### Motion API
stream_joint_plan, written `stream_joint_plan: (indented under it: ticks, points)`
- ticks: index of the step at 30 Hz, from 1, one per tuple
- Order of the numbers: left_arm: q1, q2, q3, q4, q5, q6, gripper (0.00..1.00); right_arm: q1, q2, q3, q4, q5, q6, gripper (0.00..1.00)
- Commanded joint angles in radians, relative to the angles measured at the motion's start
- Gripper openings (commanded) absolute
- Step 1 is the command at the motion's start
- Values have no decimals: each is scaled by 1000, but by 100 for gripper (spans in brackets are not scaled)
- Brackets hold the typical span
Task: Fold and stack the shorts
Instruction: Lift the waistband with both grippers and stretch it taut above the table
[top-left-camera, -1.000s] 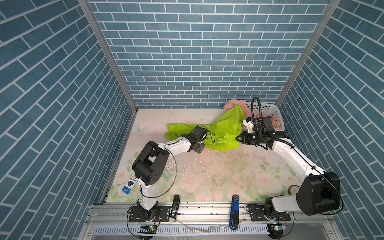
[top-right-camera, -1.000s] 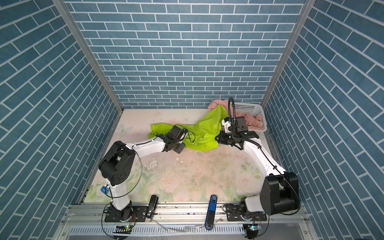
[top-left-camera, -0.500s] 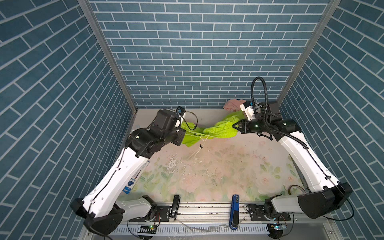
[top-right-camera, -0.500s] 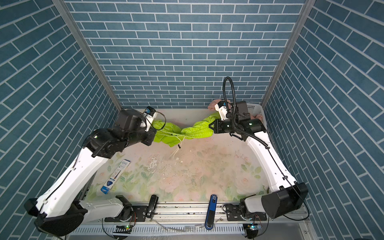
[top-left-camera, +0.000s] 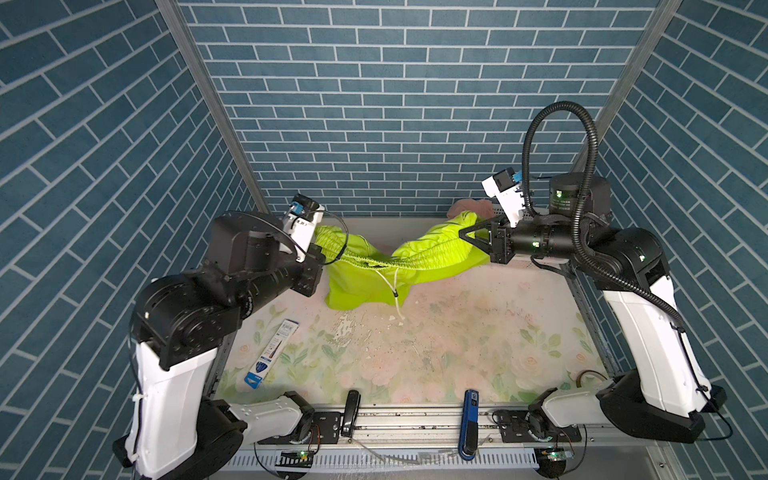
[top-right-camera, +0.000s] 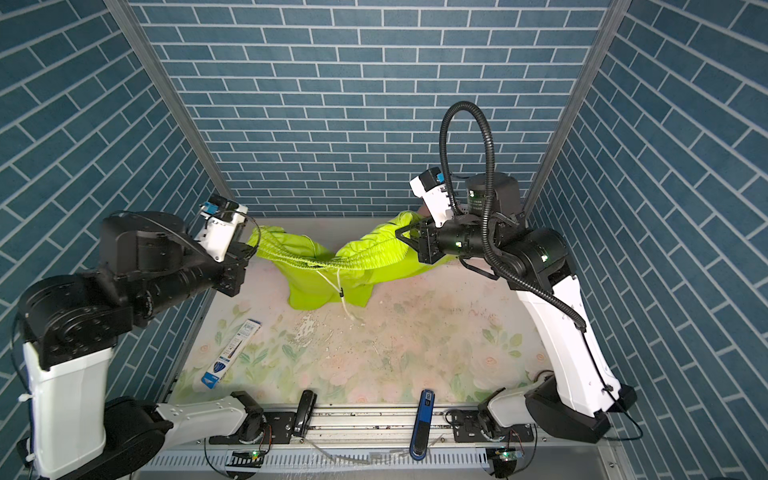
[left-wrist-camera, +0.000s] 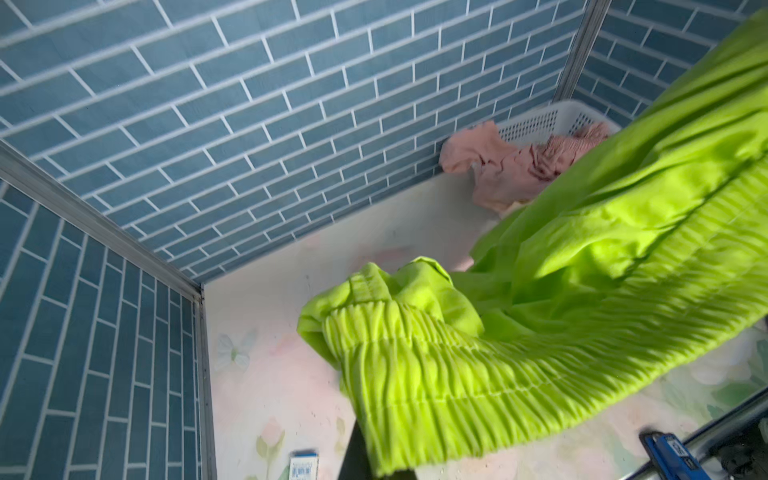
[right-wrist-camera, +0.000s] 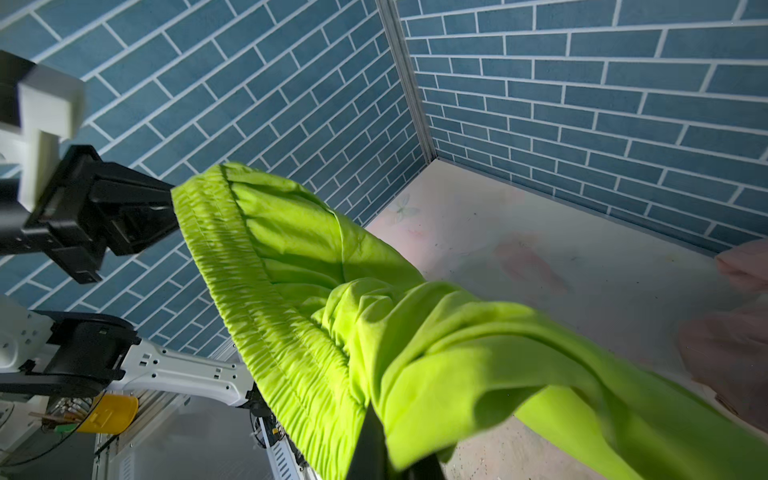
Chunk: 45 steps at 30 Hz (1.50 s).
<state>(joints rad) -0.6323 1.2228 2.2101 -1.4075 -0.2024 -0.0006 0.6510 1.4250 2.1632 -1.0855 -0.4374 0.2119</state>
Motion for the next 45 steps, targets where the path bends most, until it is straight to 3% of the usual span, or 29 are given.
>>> stream_joint_plan:
  ticks: [1, 7, 11, 15, 17, 20, 22, 26, 29, 34, 39, 42, 45]
  points:
    - [8, -2, 93, -88, -61, 36, 0, 39, 42, 132, -132, 21, -71, 0]
    - [8, -35, 118, -132, -122, 44, 0, 65, 36, 212, -146, 20, -51, 0]
    - [8, -46, 67, -137, -117, 18, 0, 79, 2, 104, -114, 63, -39, 0]
    - [8, -54, -61, -84, -216, -3, 0, 78, -34, -40, -67, 184, -42, 0]
    - [9, -10, -78, -84, -300, -48, 0, 75, -39, -112, -18, 266, -46, 0]
    - [31, 66, -106, -63, -303, -74, 0, 45, -2, -196, 62, 334, -53, 0]
    - [76, 100, -163, -3, -263, -66, 0, 12, 27, -242, 139, 313, -52, 0]
    - [292, 144, -318, 176, -65, -63, 0, -103, 90, -332, 338, 186, -10, 0]
    - [419, 215, -399, 309, 15, -72, 0, -170, 193, -342, 436, 134, -2, 0]
    - [487, 450, -361, 395, 98, -82, 0, -209, 439, -276, 586, 42, -7, 0]
    - [488, 610, -259, 427, 37, -79, 0, -212, 648, -109, 616, -4, -8, 0]
    - [488, 570, -220, 382, 62, -67, 0, -212, 637, -70, 586, -45, -15, 0]
    - [488, 459, -208, 315, 88, -61, 0, -209, 510, -143, 581, -44, -27, 0]
